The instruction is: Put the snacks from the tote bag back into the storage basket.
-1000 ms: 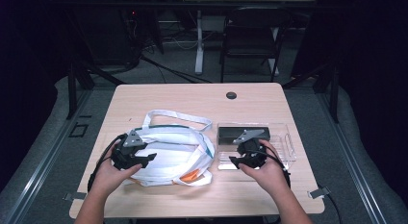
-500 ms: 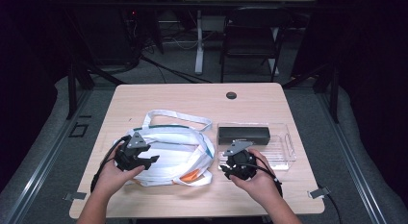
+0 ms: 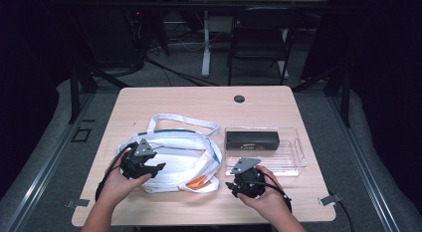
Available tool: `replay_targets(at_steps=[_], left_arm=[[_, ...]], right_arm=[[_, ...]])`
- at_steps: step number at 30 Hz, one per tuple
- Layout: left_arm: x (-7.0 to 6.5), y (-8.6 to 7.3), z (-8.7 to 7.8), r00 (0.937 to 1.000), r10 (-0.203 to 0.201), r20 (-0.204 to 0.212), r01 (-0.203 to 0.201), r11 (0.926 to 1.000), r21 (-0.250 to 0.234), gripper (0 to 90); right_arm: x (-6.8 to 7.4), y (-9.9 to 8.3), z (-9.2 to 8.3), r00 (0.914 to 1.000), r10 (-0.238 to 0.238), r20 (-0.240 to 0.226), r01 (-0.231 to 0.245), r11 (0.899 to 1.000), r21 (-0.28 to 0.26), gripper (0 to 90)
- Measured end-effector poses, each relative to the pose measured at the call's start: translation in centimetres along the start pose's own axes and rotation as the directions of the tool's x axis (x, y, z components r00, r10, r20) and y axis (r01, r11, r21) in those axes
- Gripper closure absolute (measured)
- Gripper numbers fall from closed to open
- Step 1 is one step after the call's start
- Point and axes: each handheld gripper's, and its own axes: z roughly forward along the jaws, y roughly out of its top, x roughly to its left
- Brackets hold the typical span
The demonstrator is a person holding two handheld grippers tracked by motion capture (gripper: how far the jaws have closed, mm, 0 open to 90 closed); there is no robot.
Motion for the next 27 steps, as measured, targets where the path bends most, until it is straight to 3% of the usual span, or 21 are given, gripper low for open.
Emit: replay_targets(at_steps=[4, 11, 15, 18, 27], left_arm=[[0.0, 0.0, 0.1, 1.0000, 0.001, -0.010, -0.001, 1.0000, 0.000, 47.2], [-0.2, 0.2, 0.5, 0.9999, 0.011, -0.004, -0.011, 0.9999, 0.003, 47.1], [-0.2, 0.3, 0.8, 0.9998, 0.017, -0.004, -0.017, 0.9998, 0.006, 47.1], [-0.3, 0.4, 0.7, 0.9999, 0.014, -0.002, -0.014, 0.9999, -0.003, 47.1], [-0.3, 0.5, 0.7, 0.9998, 0.016, -0.008, -0.016, 0.9998, -0.010, 46.5]], right_arm=[[0.2, -0.5, 0.8, 0.9998, -0.004, -0.020, 0.004, 1.000, 0.006, 55.5], [0.3, -1.2, 1.4, 0.9998, 0.015, -0.016, -0.016, 1.000, -0.013, 55.4], [0.3, -1.4, 1.9, 0.9972, 0.040, -0.063, -0.041, 0.999, -0.008, 53.6], [0.1, -1.6, 2.0, 0.9978, 0.032, -0.059, -0.031, 0.999, 0.018, 53.7], [0.0, -1.9, 2.1, 0.9971, 0.043, -0.063, -0.043, 0.999, 0.008, 53.7]])
